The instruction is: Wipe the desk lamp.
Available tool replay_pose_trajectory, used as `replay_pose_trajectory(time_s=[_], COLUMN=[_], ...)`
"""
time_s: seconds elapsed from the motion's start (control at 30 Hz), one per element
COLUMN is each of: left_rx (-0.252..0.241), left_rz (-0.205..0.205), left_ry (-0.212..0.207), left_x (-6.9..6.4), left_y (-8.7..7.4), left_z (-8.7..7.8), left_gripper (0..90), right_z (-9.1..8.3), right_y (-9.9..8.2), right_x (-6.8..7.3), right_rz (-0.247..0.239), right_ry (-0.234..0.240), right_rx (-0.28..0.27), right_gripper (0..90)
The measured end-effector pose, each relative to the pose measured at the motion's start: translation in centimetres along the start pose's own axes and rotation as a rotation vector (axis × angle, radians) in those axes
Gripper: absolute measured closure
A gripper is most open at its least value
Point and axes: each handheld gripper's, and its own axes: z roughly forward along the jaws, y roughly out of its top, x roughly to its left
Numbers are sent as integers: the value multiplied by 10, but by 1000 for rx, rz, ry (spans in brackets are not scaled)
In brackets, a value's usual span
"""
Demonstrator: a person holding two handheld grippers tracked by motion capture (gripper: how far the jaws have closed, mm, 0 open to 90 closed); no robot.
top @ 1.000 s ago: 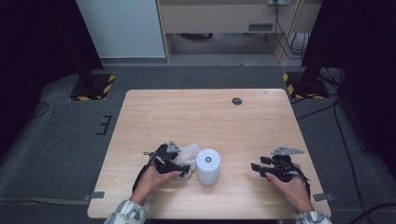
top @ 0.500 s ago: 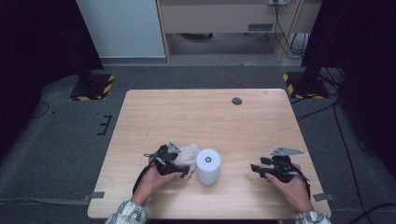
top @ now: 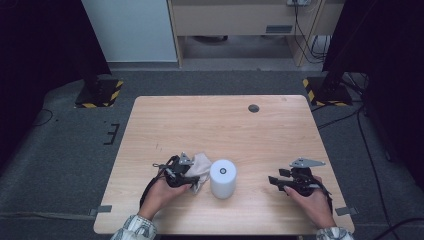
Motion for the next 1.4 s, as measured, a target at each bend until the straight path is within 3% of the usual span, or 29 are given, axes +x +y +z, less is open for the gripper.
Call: replay_pose_trajectory(time_s=[0.23,0.37,0.47,0.57,0.67,0.73,0.9,1.0,1.13,1.4], left_rx=[-12,-29,-64,-107,-148,-159,-171,-184,-198,-247], left_rz=[-15,-17,-13,-25,-38,-36,-13,-17,-7,-8], left_ry=[-28,-38,-53,-74,-92,-99,-113,-129,-137,-146], left_x=[3,4,4,5,7,6,1,-5,-12,-16], left_y=[-1,0,4,6,6,6,2,-3,-5,-2], left_z=[-1,-5,-12,-22,-30,-34,-40,-43,-48,-54], left_gripper=[739,763,767,768,769,769,769,769,769,769], right_z=[1,2,3,6,11,12,8,3,-1,0], right_y=[0,1,3,6,10,14,29,39,54,84], right_x=[3,4,8,17,31,37,52,60,74,93], right_rz=[-11,-12,11,-4,-51,-68,-100,-104,-139,-188], right_ry=[14,25,72,112,140,152,182,218,246,276], right_rx=[3,5,-13,-5,2,5,-42,-80,-96,-104], right_gripper=[392,362,313,241,190,188,261,411,516,598])
